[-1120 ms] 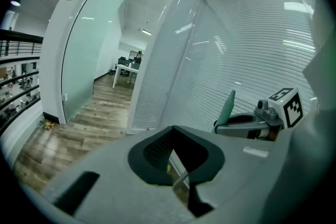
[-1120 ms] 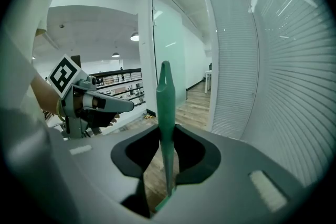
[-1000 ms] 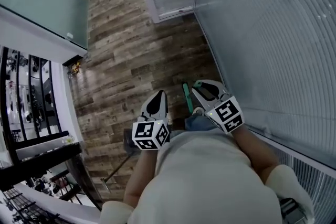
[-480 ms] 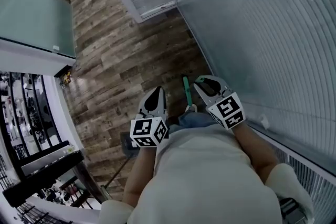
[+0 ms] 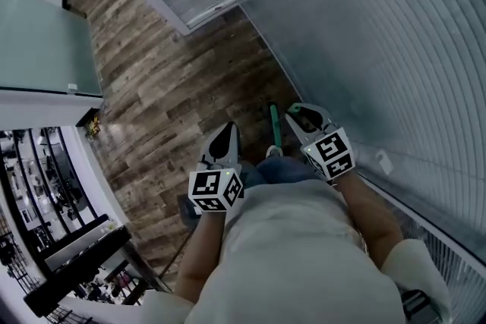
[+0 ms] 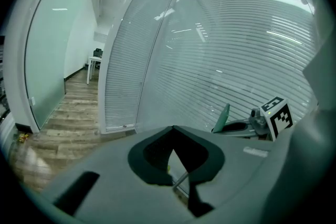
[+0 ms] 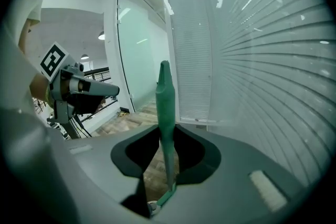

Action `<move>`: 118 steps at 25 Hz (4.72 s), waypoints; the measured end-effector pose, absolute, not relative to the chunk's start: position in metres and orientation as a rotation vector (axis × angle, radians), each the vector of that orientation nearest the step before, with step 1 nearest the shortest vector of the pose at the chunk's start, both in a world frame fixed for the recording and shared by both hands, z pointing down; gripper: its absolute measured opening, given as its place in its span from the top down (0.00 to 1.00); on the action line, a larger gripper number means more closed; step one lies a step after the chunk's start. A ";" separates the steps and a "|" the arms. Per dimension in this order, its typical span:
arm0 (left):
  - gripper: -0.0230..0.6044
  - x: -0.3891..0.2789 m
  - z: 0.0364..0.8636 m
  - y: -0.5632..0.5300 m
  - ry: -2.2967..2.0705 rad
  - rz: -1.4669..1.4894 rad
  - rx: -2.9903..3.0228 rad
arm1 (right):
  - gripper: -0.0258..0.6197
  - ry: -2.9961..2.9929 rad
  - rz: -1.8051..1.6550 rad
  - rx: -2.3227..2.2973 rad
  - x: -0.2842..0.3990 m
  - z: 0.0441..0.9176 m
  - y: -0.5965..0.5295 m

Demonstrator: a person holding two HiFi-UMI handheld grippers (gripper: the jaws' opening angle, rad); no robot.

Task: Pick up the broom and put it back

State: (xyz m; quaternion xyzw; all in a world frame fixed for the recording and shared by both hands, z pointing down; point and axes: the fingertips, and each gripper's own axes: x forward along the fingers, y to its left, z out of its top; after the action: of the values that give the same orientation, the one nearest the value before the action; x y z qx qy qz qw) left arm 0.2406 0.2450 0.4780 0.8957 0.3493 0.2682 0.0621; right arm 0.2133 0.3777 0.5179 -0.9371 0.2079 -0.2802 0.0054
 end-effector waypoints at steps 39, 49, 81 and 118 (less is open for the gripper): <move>0.95 0.268 0.529 0.316 1.442 0.943 2.525 | 0.81 0.062 -1.077 -2.766 0.192 0.634 0.468; 0.95 0.274 0.534 0.313 1.450 0.956 2.513 | 0.81 -0.105 -1.035 -2.745 0.205 0.643 0.490; 0.95 0.276 0.537 0.325 1.471 1.007 2.490 | 0.78 -0.645 -0.902 -2.565 0.210 0.655 0.547; 0.95 0.274 0.536 0.315 1.435 0.983 2.499 | 0.76 -0.678 -0.885 -2.525 0.213 0.654 0.541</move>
State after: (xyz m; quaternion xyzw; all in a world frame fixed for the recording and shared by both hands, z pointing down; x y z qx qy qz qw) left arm 0.2735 0.3149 0.5365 0.8198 0.4707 0.3225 0.0482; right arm 0.2129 0.5411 0.6543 -0.8983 -0.2413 -0.3147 0.1894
